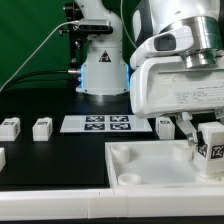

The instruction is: Assemble one leg

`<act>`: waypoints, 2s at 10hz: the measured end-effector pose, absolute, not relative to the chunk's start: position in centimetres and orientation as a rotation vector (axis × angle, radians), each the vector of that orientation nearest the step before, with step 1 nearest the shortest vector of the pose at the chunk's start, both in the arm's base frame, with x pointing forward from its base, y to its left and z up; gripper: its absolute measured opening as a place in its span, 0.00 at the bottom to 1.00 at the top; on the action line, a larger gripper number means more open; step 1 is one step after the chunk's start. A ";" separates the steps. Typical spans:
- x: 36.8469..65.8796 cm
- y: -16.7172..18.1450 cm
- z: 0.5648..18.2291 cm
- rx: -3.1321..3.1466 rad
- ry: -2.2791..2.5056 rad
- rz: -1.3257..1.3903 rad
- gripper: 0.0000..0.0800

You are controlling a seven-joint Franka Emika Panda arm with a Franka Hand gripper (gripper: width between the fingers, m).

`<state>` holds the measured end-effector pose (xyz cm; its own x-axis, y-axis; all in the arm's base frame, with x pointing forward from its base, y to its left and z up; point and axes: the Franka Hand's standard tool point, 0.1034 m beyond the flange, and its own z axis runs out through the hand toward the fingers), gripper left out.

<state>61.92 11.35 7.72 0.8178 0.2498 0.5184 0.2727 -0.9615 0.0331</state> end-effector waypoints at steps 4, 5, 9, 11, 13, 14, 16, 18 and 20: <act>61.9 11.4 7.7 -2.932 -0.421 -0.925 0.37; 61.9 11.4 7.7 -2.932 -0.421 -0.924 0.37; 61.8 11.4 7.7 -2.933 -0.421 -0.921 0.50; 61.8 11.4 7.7 -2.933 -0.421 -0.919 0.77; 61.8 11.2 7.7 -2.935 -0.421 -0.920 0.81; 61.8 11.2 8.0 -2.934 -0.423 -0.924 0.81; 61.2 10.8 9.2 -2.940 -0.428 -0.917 0.81; 60.6 10.7 10.2 -2.949 -0.433 -0.885 0.81; 60.4 10.2 10.4 -2.972 -0.436 -0.797 0.81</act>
Offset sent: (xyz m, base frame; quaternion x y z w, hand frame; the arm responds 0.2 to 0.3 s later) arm -0.0065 0.0000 -0.0080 -0.0011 0.0100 0.0019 0.9999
